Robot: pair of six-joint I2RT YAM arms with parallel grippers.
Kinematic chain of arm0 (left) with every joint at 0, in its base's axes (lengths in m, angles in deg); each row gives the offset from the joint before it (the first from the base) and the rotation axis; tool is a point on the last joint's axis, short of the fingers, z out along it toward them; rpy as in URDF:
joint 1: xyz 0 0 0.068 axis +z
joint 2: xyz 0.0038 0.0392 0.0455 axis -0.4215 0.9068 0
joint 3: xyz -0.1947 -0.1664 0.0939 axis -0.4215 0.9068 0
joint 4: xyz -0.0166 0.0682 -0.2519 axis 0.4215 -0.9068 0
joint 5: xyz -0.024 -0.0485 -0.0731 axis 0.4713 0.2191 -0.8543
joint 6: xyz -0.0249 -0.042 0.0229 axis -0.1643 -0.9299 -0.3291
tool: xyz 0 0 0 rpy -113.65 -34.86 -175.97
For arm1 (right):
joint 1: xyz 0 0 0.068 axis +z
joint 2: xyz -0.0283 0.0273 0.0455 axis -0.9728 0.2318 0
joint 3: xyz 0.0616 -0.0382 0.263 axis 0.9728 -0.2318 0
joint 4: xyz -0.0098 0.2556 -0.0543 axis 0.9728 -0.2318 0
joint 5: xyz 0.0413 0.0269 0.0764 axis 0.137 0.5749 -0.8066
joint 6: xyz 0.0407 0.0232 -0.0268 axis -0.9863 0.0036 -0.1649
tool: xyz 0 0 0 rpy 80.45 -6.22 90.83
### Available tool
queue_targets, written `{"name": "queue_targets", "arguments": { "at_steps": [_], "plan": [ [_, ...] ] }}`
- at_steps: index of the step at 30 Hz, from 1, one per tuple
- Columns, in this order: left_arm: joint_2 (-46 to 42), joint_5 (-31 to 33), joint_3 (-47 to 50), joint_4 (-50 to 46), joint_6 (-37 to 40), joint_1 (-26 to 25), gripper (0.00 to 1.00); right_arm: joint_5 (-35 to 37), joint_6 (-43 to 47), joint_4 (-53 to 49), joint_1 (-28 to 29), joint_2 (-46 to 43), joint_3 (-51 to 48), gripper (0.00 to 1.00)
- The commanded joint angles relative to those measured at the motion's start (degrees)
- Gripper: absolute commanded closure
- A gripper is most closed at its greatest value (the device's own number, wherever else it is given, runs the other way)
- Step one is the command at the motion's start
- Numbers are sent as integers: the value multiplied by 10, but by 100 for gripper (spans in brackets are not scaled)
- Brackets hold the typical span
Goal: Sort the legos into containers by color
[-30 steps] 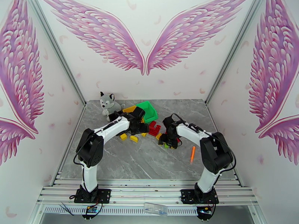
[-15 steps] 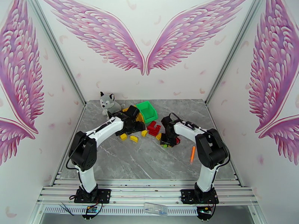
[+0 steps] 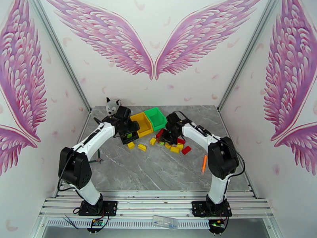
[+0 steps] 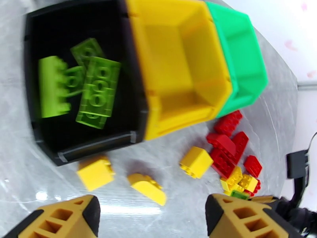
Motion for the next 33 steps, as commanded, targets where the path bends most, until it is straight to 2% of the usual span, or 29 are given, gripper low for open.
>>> {"name": "queue_targets", "arguments": {
  "at_steps": [1, 12, 18, 22, 24, 27, 29, 33],
  "plan": [
    [-41, 15, 36, -16, -9, 10, 26, -65, -48, 38, 2, 61, 64, 68],
    [-134, 35, 161, -2, -56, 41, 26, -156, -121, 86, 43, 211, 282, 68],
    [-174, 24, 206, -2, -74, 75, 26, -200, -205, 183, 70, 275, 346, 68],
    [-182, 12, 220, -8, -75, 87, 26, -214, -249, 212, 84, 335, 432, 68],
    [-184, 9, 223, -11, -75, 88, 26, -218, -272, 218, 91, 366, 484, 62],
    [-186, 8, 223, -15, -75, 89, 26, -220, -300, 221, 97, 406, 544, 43],
    [-188, 8, 221, -17, -74, 89, 26, -218, -311, 230, 97, 411, 549, 34],
    [-189, 9, 216, -20, -64, 87, 25, -219, -281, 209, 96, 391, 540, 30]
  ]
}}
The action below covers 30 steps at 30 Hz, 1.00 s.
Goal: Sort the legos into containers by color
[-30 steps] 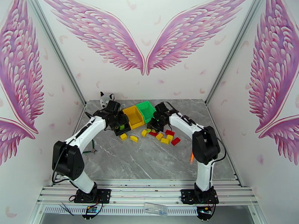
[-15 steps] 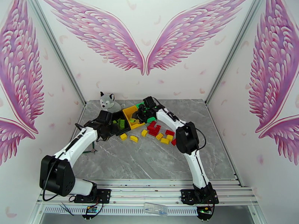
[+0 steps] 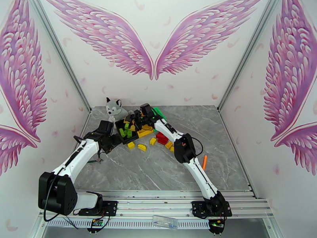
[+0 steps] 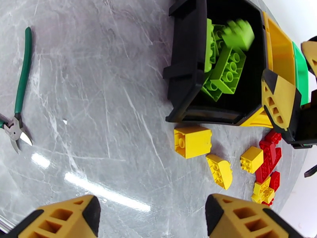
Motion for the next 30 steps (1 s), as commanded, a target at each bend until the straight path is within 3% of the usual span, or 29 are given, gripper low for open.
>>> {"name": "queue_targets", "arguments": {
  "at_steps": [1, 7, 13, 17, 23, 30],
  "plan": [
    [-15, -4, -1, -12, 11, 0, 26, -7, 17, -9, 0, -22, 6, 30],
    [12, -8, -4, 0, 18, -22, 25, 44, 156, -105, -14, -141, -113, 26],
    [49, -25, -6, 34, -1, -52, 24, 156, 350, -278, -17, -223, -198, 23],
    [69, -48, -6, 65, -22, -63, 23, 232, 440, -338, -11, -251, -255, 23],
    [68, -86, 19, 118, -70, -36, 22, 294, 505, -363, 16, -255, -291, 33],
    [47, -131, 37, 149, -100, 30, 19, 335, 544, -383, 61, -225, -269, 37]
  ]
}}
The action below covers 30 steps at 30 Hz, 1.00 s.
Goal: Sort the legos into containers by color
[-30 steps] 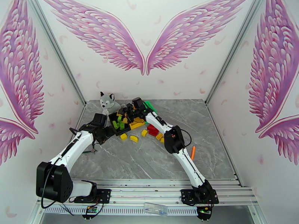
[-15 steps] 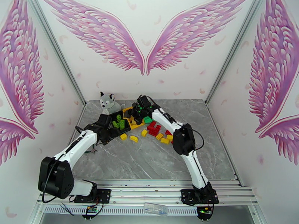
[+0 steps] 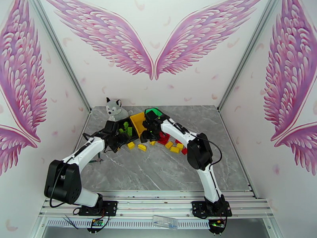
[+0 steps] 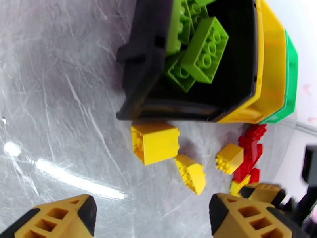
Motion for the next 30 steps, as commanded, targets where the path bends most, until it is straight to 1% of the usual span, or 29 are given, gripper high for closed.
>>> {"name": "queue_targets", "arguments": {
  "at_steps": [1, 7, 8, 9, 16, 21, 24, 26, 30],
  "plan": [
    [-25, -37, 20, 32, -29, 36, 18, 37, 41, -26, 20, 30, 23, 36],
    [-37, -67, 38, 45, -40, 86, 16, 88, 57, -74, 43, 94, 95, 36],
    [-39, -70, 43, 46, -40, 91, 16, 94, 54, -75, 43, 101, 102, 37],
    [-41, -74, 48, 48, -41, 95, 16, 97, 51, -74, 43, 106, 107, 40],
    [-56, -84, 86, 63, -56, 102, 16, 116, 41, -80, 43, 147, 151, 46],
    [-63, -84, 96, 61, -56, 101, 16, 97, 41, -71, 43, 165, 175, 49],
    [-62, -84, 92, 57, -52, 100, 16, 81, 47, -64, 43, 167, 178, 55],
    [-58, -83, 84, 54, -47, 96, 16, 80, 47, -65, 43, 165, 178, 63],
    [-34, -83, 50, 44, -32, 71, 18, 81, 40, -59, 42, 147, 164, 74]
  ]
}}
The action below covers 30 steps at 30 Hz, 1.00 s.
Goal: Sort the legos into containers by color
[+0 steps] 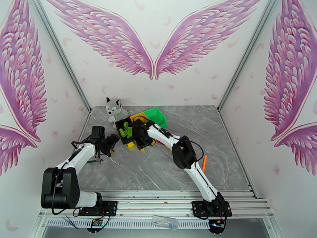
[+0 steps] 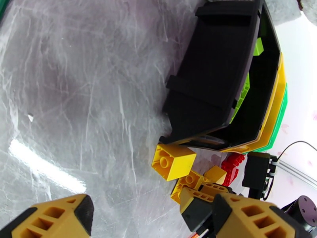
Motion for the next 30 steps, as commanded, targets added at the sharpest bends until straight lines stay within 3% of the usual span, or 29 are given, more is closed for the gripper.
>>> {"name": "queue_targets", "arguments": {
  "at_steps": [1, 11, 17, 25, 30],
  "plan": [
    [18, -6, -46, -10, 19, -26, 18, -9, -8, 10, -1, -20, -4, 75],
    [88, -22, -132, 40, -9, -94, 19, -87, -81, 80, -60, -135, -93, 77],
    [133, -33, -192, 59, -26, -97, 19, -136, -154, 90, -109, -99, -27, 70],
    [182, -33, -295, 20, -1, -99, 20, -224, -275, 152, -151, 2, 102, 68],
    [187, -19, -320, -35, 39, -101, 20, -246, -317, 182, -158, 29, 133, 46]
  ]
}}
